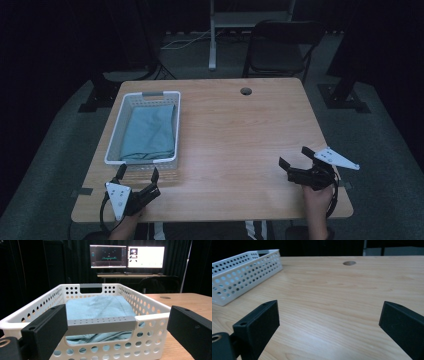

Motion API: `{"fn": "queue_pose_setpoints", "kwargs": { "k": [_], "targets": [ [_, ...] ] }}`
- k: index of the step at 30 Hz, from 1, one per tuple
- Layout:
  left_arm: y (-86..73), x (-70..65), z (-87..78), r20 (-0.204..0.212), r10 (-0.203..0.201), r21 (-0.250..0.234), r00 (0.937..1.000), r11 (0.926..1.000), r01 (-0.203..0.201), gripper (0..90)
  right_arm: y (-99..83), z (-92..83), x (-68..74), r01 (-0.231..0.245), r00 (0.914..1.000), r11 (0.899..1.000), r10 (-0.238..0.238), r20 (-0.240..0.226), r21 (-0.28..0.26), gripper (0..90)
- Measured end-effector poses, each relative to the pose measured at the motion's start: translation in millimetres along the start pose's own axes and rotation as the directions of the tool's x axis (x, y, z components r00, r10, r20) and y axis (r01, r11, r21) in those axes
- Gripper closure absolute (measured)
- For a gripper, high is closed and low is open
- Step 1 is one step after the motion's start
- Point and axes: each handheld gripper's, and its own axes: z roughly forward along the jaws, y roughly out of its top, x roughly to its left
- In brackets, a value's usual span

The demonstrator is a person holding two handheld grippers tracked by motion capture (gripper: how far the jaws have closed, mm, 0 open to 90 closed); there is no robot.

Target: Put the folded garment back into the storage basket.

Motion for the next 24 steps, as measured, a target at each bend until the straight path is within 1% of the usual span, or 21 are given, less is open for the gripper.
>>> {"fn": "queue_pose_setpoints", "kwargs": {
  "k": [3, 6, 9, 11, 13, 14, 16, 18, 20, 22, 23, 24],
  "targets": [
    [0.0, 0.0, 0.0, 0.0, 0.0, 0.0, 1.0, 1.0, 0.0, 4.4, -5.4, -6.4, -3.5, -0.008, 0.9996, 1.0, 0.009, 0.026, -0.012, 3.3],
    [0.0, 0.0, -0.1, 0.0, 0.0, 0.0, 1.0, 1.0, 0.0, 4.4, -10.6, -15.3, -9.1, -0.026, 0.9985, 0.999, 0.027, 0.048, -0.028, 3.3],
    [0.0, 0.0, -0.1, 0.0, 0.0, 0.0, 1.0, 1.0, 0.0, 4.4, -15.7, -23.7, -13.2, -0.042, 0.9947, 0.998, 0.047, 0.092, -0.051, 3.3],
    [0.0, 0.0, -0.1, -0.001, 0.0, 0.0, 1.0, 1.0, 0.0, 4.4, -18.9, -27.2, -15.8, -0.052, 0.9923, 0.997, 0.058, 0.109, -0.059, 3.3],
    [0.0, 0.0, 0.0, -0.001, 0.0, 0.0, 1.0, 1.0, 0.0, 4.4, -22.5, -29.1, -17.7, -0.044, 0.988, 0.997, 0.052, 0.145, -0.055, 3.3],
    [0.0, 0.0, 0.0, -0.001, 0.0, 0.0, 1.0, 1.0, 0.0, 4.4, -22.5, -29.1, -17.7, -0.044, 0.988, 0.997, 0.052, 0.145, -0.055, 3.3],
    [-0.1, -0.1, -0.2, -0.002, -0.001, -0.003, 1.0, 1.0, 0.001, 4.4, -26.5, -29.2, -20.3, -0.051, 0.985, 0.998, 0.058, 0.162, -0.042, 3.3],
    [-0.2, 0.0, -0.6, -0.003, -0.001, -0.006, 1.0, 1.0, 0.001, 4.4, -28.2, -29.0, -19.5, -0.048, 0.9841, 0.998, 0.054, 0.169, -0.041, 3.3],
    [-0.3, 0.0, -0.7, -0.004, -0.002, -0.007, 1.0, 1.0, 0.002, 4.4, -29.7, -27.4, -17.1, -0.037, 0.9807, 0.999, 0.043, 0.191, -0.036, 3.3],
    [-0.2, 0.0, -0.6, -0.003, 0.0, -0.006, 1.0, 1.0, 0.0, 4.4, -29.3, -21.7, -17.2, -0.029, 0.9803, 1.0, 0.029, 0.196, -0.005, 3.3],
    [-0.2, 0.0, -0.6, -0.003, -0.001, -0.006, 1.0, 1.0, 0.001, 4.5, -28.7, -18.7, -16.4, -0.025, 0.9765, 1.0, 0.023, 0.214, 0.008, 3.2],
    [-0.3, 0.0, -0.7, -0.003, 0.0, -0.006, 1.0, 1.0, 0.0, 4.4, -28.3, -16.2, -16.0, -0.02, 0.9746, 1.0, 0.015, 0.223, 0.023, 3.2]
  ]
}}
